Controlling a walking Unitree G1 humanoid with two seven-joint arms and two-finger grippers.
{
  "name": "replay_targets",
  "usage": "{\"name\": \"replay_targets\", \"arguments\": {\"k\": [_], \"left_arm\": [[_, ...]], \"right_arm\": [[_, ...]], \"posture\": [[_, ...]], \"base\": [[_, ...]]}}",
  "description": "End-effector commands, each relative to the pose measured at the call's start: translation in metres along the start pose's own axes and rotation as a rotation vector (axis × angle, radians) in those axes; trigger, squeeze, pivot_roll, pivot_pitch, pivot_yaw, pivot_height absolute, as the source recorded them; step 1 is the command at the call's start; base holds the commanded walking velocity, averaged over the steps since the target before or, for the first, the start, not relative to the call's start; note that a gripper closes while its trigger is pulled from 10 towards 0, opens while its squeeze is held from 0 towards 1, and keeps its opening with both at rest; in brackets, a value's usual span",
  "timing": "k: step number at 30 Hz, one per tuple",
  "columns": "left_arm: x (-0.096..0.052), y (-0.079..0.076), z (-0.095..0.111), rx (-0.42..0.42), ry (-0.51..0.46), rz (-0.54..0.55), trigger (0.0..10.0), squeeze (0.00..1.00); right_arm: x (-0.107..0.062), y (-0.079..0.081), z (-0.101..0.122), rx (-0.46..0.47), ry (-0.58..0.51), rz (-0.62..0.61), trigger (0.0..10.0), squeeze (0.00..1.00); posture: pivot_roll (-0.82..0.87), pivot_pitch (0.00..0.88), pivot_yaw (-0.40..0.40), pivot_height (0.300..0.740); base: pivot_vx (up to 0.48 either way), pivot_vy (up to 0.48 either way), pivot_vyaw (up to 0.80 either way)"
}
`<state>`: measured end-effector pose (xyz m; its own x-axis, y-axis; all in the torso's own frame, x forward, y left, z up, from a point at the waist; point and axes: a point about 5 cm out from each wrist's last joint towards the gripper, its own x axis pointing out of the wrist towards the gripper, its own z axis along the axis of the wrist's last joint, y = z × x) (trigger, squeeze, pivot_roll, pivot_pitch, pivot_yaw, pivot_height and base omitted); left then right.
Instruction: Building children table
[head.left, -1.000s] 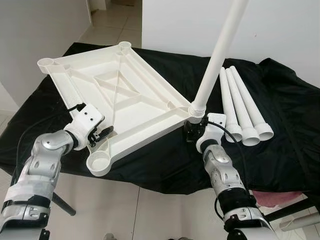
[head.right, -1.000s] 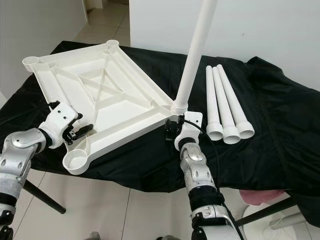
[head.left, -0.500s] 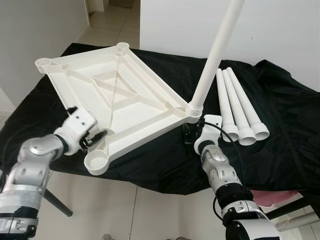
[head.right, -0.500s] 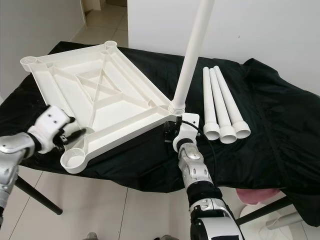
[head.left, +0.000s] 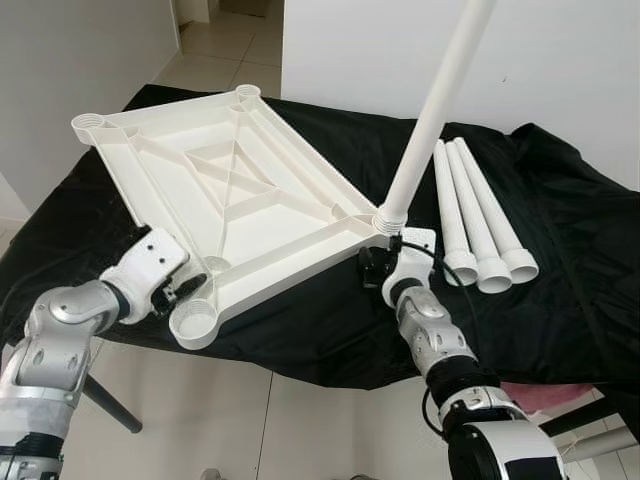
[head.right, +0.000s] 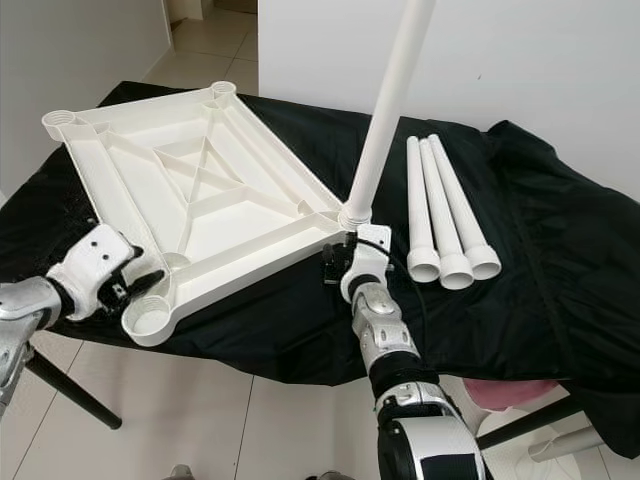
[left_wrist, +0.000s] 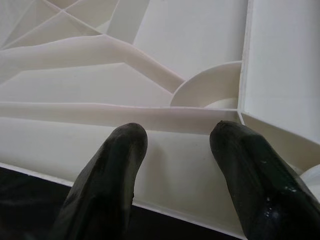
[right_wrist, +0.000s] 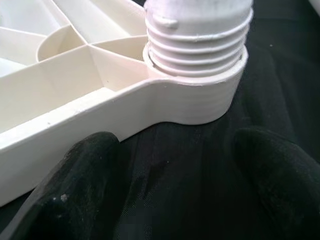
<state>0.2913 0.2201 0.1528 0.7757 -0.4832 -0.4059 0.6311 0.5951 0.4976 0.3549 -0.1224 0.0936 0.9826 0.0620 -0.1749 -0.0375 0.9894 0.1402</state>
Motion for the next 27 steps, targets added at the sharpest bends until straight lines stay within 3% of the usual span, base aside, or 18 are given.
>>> {"name": "replay_targets", "arguments": {"k": [1, 4, 9, 13, 18, 23, 27], "left_arm": [[0.004, -0.011, 0.002, 0.039, -0.001, -0.034, 10.0, 0.00], [0.012, -0.027, 0.009, 0.042, -0.021, -0.096, 10.0, 0.00], [0.016, -0.039, 0.014, 0.046, -0.037, -0.138, 10.0, 0.00], [0.023, -0.060, 0.024, 0.028, -0.075, -0.203, 10.0, 0.00], [0.024, -0.067, 0.028, 0.028, -0.093, -0.227, 10.0, 0.00], [0.035, -0.092, 0.049, 0.003, -0.161, -0.282, 10.0, 0.00], [0.040, -0.094, 0.053, 0.000, -0.173, -0.259, 10.0, 0.00]], "right_arm": [[0.002, -0.003, 0.001, -0.007, -0.004, -0.006, 10.0, 0.00], [0.007, -0.003, 0.005, -0.042, 0.000, 0.005, 10.0, 0.00], [0.011, -0.002, 0.009, -0.050, 0.006, 0.014, 10.0, 0.00], [0.017, 0.006, 0.018, -0.070, 0.000, 0.053, 10.0, 0.00], [0.019, 0.009, 0.020, -0.074, 0.000, 0.065, 10.0, 0.00], [0.023, 0.019, 0.027, -0.091, -0.023, 0.091, 10.0, 0.00], [0.023, 0.018, 0.030, -0.090, -0.040, 0.085, 10.0, 0.00]], "posture": [[0.14, 0.000, -0.102, 0.740], [0.14, 0.005, -0.105, 0.740], [0.14, 0.006, -0.108, 0.740], [0.15, 0.008, -0.108, 0.740], [0.15, 0.010, -0.108, 0.740], [0.15, 0.014, -0.097, 0.740], [0.15, 0.017, -0.095, 0.740]], "base": [[0.000, 0.000, 0.00], [0.000, 0.000, 0.00], [0.000, 0.000, 0.00], [0.000, 0.000, 0.00], [0.000, 0.000, 0.00], [0.000, 0.000, 0.00], [0.000, 0.000, 0.00]]}}
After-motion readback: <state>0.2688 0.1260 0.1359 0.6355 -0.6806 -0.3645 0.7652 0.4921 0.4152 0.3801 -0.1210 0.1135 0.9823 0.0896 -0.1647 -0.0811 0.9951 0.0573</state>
